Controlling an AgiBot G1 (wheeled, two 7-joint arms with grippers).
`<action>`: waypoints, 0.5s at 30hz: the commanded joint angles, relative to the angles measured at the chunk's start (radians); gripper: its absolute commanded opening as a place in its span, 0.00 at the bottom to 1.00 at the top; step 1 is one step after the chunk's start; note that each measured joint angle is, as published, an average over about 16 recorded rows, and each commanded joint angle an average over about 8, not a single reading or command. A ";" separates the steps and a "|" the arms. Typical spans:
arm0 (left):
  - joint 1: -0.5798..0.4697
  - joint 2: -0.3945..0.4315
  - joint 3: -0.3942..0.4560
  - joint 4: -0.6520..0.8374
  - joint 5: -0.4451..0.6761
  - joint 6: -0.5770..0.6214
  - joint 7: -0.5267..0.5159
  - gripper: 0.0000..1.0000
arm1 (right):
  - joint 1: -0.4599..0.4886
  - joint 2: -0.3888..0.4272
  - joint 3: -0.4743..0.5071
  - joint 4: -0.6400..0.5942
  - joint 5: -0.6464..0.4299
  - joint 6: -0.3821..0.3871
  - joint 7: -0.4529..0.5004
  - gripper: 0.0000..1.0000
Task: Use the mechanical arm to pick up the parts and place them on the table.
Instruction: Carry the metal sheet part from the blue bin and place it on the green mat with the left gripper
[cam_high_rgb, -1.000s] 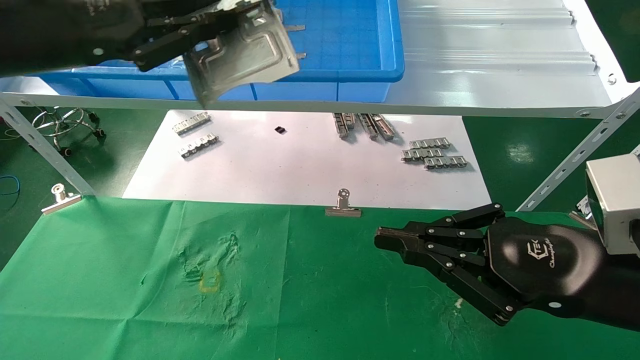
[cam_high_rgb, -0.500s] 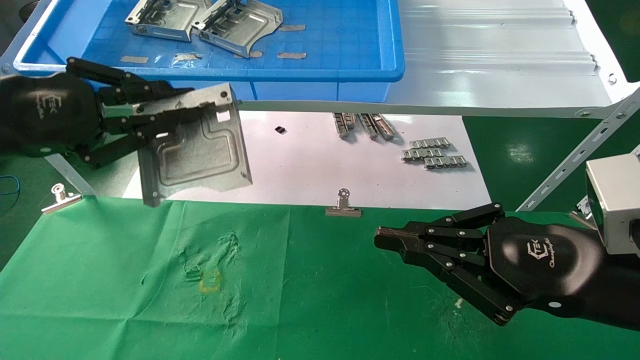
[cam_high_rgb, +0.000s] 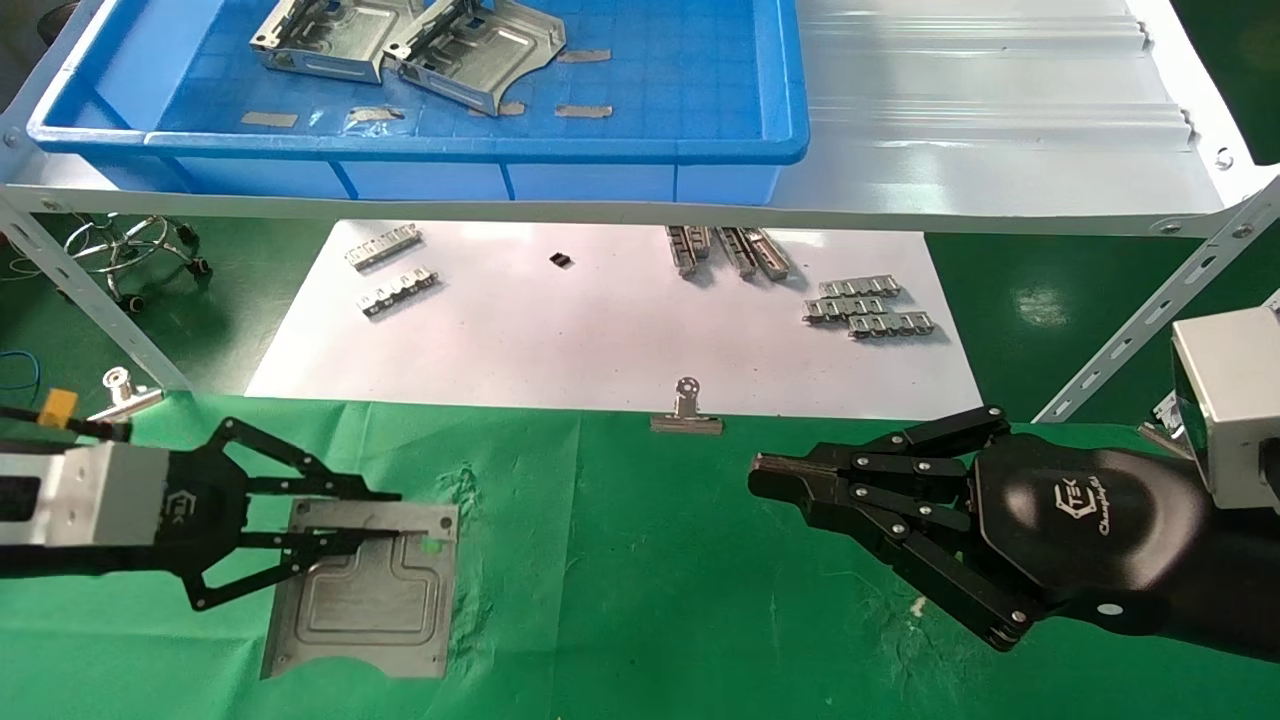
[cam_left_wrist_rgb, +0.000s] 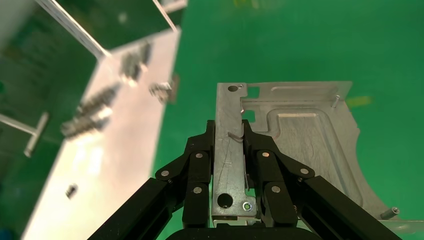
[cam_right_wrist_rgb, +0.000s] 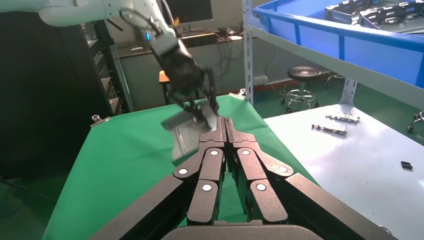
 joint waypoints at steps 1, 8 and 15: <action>0.000 0.010 0.034 0.027 0.031 -0.006 0.029 0.00 | 0.000 0.000 0.000 0.000 0.000 0.000 0.000 0.00; 0.000 0.097 0.077 0.173 0.100 -0.033 0.159 0.00 | 0.000 0.000 0.000 0.000 0.000 0.000 0.000 0.00; 0.008 0.176 0.077 0.315 0.103 -0.065 0.242 0.00 | 0.000 0.000 0.000 0.000 0.000 0.000 0.000 0.00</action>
